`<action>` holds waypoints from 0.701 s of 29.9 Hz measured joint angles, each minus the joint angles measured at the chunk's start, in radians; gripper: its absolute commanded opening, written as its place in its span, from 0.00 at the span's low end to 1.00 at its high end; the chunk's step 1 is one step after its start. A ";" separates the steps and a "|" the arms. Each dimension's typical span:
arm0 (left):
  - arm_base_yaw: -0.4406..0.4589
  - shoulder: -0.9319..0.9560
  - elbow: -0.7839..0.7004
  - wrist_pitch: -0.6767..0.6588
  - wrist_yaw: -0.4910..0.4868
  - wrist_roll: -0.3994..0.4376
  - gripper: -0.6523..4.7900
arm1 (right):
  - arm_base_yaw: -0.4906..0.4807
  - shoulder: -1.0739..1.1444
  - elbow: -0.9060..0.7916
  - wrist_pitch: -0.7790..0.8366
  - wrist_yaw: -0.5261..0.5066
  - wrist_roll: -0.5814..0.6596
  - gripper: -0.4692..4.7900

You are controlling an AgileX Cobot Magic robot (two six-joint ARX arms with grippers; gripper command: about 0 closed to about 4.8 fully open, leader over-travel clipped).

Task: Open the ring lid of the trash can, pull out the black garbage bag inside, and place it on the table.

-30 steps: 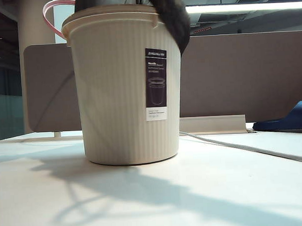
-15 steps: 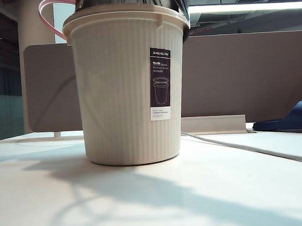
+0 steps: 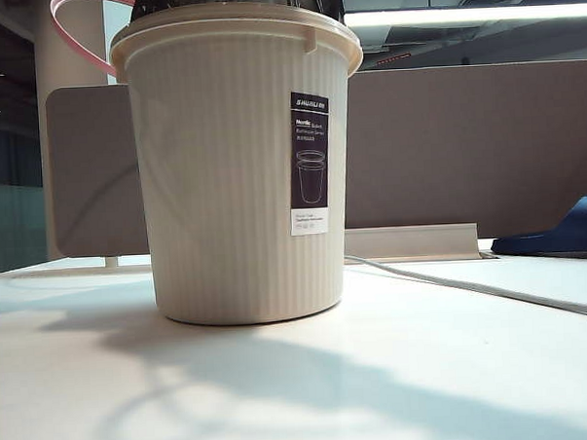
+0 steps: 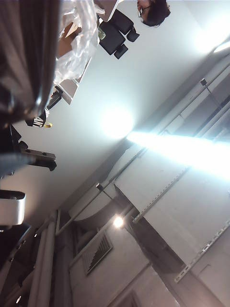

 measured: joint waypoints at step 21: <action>0.000 0.000 0.063 -0.002 0.040 0.000 0.52 | 0.000 0.000 0.074 0.045 0.027 -0.116 0.08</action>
